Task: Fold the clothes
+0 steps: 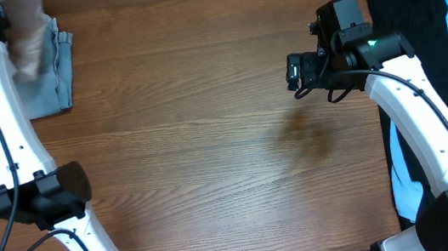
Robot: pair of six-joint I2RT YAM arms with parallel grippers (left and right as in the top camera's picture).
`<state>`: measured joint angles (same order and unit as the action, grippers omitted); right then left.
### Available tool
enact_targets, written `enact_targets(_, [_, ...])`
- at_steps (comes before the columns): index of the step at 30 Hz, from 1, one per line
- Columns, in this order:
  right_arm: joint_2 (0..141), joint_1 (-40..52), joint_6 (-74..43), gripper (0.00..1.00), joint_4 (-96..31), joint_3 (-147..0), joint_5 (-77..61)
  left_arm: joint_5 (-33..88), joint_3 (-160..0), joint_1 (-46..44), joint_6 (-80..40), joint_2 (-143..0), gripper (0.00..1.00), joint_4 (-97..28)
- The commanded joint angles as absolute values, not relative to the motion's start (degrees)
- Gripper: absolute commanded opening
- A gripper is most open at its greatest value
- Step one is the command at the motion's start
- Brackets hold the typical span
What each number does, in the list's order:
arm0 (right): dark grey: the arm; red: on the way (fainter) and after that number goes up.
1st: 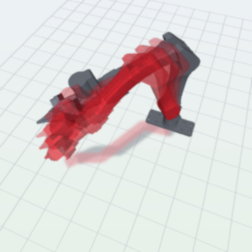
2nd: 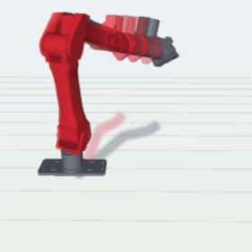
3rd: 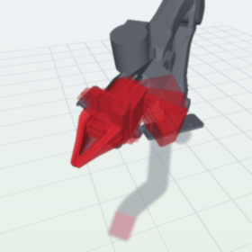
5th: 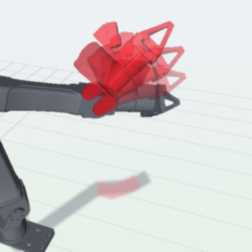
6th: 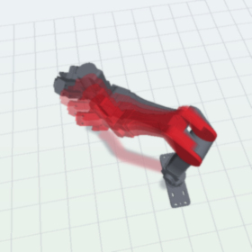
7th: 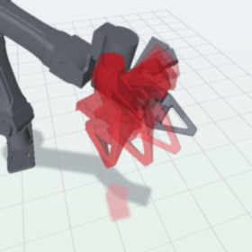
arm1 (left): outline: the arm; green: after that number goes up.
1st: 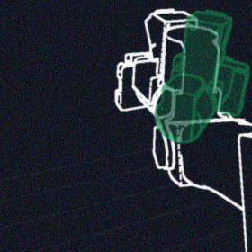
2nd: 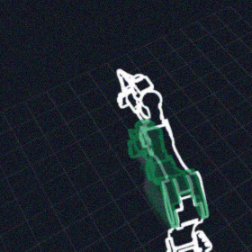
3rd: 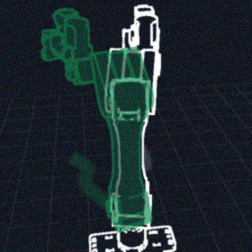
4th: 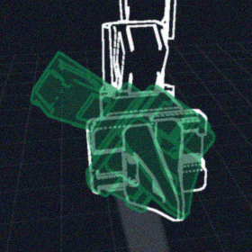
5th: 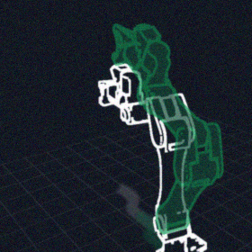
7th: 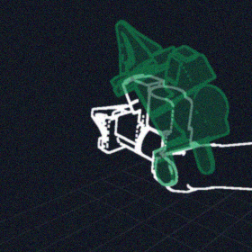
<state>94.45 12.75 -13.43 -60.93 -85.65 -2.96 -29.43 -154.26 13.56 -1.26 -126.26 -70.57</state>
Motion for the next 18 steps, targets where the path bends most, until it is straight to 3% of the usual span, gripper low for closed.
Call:
enact_targets(1, [94.74, 12.73, -13.13, 1.0, -60.73, -85.45, -2.61, -27.44, -155.81, 18.35, 0.73, -124.36, 0.04, -66.92])
enact_targets(9, [94.74, 12.73, -13.3, 1.0, -59.81, -85.45, -2.61, -19.88, -154.08, 28.4, 1.91, -124.4, 0.04, -56.86])
enact_targets(18, [94.74, 12.71, -13.26, 1.0, -58.81, -85.45, -2.61, -18.48, -140.35, 30.79, 11.31, -125.36, 0.04, -39.81])
